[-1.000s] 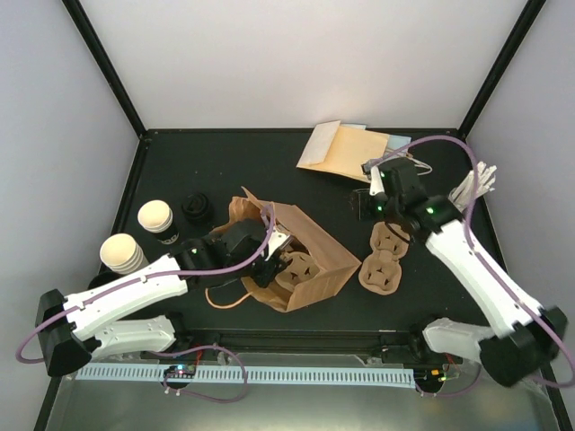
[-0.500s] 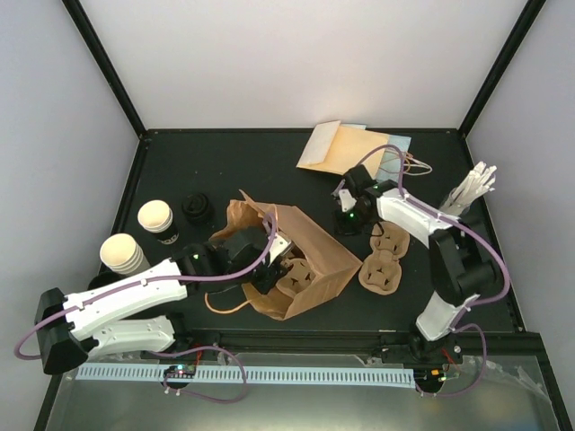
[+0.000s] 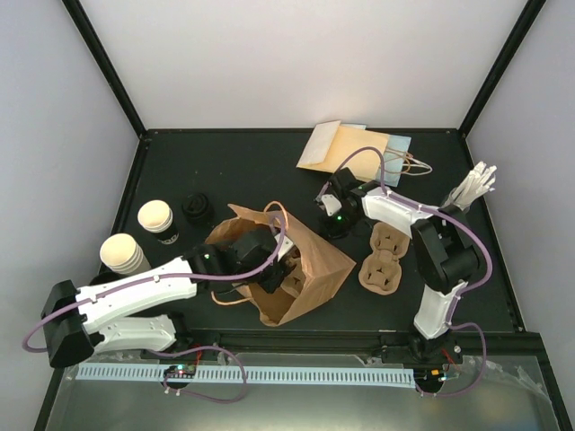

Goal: Pack the takeout coffee

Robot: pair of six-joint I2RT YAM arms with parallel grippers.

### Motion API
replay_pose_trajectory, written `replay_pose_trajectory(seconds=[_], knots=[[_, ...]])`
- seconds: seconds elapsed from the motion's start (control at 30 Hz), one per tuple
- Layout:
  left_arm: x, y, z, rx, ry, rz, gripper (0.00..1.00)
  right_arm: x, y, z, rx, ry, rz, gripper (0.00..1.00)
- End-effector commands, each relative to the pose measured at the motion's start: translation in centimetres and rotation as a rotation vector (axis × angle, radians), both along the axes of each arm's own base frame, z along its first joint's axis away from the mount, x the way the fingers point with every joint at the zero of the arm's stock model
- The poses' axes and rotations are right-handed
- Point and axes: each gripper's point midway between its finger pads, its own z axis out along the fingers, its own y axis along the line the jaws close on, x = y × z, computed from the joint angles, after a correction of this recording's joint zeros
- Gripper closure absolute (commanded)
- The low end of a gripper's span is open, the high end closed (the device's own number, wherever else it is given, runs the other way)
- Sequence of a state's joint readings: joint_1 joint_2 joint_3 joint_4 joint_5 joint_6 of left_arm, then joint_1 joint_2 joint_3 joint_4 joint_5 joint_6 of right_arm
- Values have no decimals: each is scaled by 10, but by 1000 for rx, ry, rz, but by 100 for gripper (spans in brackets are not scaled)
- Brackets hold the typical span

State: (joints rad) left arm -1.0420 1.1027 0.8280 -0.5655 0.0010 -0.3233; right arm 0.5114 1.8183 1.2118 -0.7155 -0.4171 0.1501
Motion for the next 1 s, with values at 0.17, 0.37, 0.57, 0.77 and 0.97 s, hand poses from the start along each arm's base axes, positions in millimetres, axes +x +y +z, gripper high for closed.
replay_pose_trajectory(seconds=[0.17, 0.37, 0.57, 0.77, 0.97], knots=[[11, -2, -8, 42, 1, 60, 83, 2, 16, 13, 53, -30, 31, 90], [12, 4, 16, 37, -9, 84, 82, 5, 9, 16, 18, -61, 22, 90], [13, 11, 39, 28, -18, 106, 81, 4, 8, 23, -5, -94, 32, 90], [10, 16, 35, 59, 13, 118, 81, 1, 15, 29, -23, -127, 52, 90], [6, 18, 33, 81, 60, 123, 81, 13, 8, 45, -76, -207, 9, 90]])
